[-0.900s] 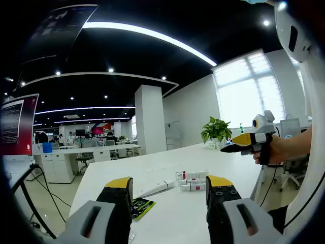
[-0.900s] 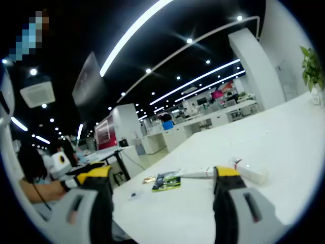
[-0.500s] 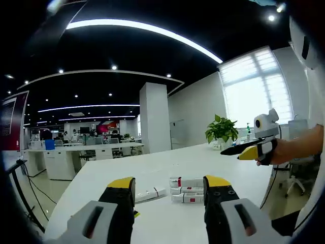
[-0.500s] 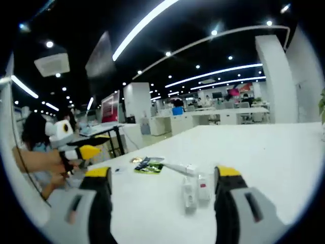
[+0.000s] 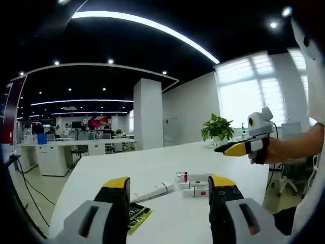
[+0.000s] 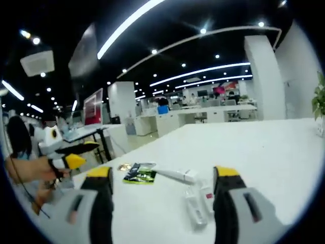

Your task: Arrange the skincare products in the storage area until every visible bottle or jar stands upright without overlapping.

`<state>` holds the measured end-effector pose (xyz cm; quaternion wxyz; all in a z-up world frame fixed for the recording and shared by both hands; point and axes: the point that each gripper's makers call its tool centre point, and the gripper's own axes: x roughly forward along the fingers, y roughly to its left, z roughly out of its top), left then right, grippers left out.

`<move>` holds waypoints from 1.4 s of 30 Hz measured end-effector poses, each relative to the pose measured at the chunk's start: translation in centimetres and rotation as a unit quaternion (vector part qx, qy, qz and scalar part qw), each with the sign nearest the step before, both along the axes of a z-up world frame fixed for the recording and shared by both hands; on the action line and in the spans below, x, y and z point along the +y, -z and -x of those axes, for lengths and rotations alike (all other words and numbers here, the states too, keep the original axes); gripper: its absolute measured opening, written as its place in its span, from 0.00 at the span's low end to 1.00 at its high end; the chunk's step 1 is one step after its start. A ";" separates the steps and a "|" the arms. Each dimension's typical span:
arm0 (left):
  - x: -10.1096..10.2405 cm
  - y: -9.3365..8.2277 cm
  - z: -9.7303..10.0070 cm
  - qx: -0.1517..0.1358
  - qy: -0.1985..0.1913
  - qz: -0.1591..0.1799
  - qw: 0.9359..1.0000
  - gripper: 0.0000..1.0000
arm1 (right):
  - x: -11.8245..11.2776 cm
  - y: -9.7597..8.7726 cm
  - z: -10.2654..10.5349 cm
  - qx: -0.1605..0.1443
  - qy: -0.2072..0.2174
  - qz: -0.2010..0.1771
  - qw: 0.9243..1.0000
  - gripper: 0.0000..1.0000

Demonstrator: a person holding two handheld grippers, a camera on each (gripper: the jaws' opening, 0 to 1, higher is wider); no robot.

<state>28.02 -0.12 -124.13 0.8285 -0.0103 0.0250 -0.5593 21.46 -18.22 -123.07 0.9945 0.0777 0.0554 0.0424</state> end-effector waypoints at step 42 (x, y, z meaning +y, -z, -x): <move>1.5 2.4 0.9 0.028 -0.031 -0.029 0.999 0.63 | 0.9 12.6 -17.4 0.273 -0.276 0.212 0.897 0.58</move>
